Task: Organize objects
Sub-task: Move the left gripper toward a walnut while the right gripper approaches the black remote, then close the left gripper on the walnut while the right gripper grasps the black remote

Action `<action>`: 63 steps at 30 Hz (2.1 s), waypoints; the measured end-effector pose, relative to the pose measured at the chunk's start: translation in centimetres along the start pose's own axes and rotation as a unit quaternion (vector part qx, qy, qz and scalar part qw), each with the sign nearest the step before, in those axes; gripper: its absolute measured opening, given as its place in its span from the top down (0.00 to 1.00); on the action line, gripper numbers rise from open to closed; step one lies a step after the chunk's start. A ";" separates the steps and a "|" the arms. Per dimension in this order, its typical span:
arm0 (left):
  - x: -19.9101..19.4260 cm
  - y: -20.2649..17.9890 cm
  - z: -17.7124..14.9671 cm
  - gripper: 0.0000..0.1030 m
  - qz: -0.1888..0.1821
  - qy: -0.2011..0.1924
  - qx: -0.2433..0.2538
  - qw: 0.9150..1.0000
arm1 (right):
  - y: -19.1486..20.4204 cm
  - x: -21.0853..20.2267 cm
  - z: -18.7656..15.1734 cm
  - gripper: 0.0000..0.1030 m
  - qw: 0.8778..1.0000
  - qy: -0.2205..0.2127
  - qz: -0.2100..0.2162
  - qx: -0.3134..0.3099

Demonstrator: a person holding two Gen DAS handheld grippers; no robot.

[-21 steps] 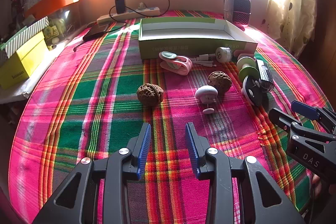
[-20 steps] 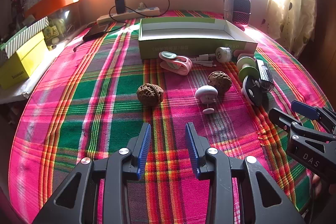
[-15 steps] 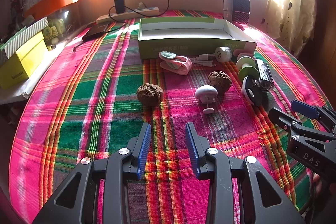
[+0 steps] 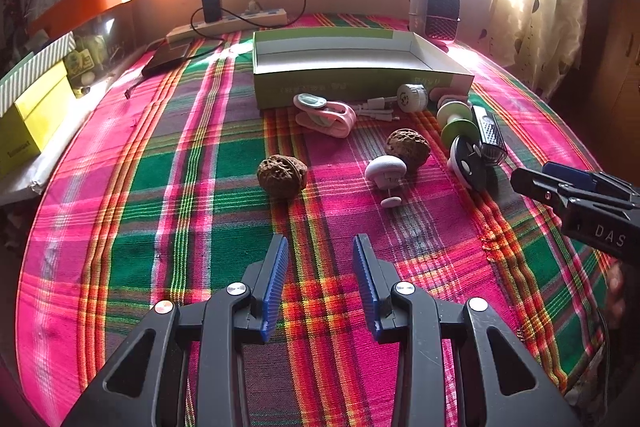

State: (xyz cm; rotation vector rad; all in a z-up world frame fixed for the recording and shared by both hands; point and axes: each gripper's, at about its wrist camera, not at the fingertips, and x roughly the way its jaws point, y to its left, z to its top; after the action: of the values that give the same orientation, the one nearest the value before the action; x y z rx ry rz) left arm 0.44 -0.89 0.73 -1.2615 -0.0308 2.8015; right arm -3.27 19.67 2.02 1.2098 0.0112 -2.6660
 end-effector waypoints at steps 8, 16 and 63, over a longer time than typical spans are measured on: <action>-1.0 1.3 0.6 0.68 -0.010 -0.018 -0.024 1.000 | 0.1 1.3 2.5 0.38 1.000 -0.005 0.001 0.006; -1.1 2.2 1.3 0.68 -0.025 -0.018 -0.040 0.999 | 0.5 2.8 3.9 0.38 1.000 0.003 -0.003 0.004; 3.4 3.3 4.1 0.72 -0.010 0.013 -0.041 0.999 | -0.7 4.8 4.0 0.53 0.999 0.031 -0.041 -0.017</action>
State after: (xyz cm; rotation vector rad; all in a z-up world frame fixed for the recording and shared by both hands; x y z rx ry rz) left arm -5.08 -3.94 0.74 -1.3080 -0.1588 2.7925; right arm -9.42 19.05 1.04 1.3093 0.1190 -2.6846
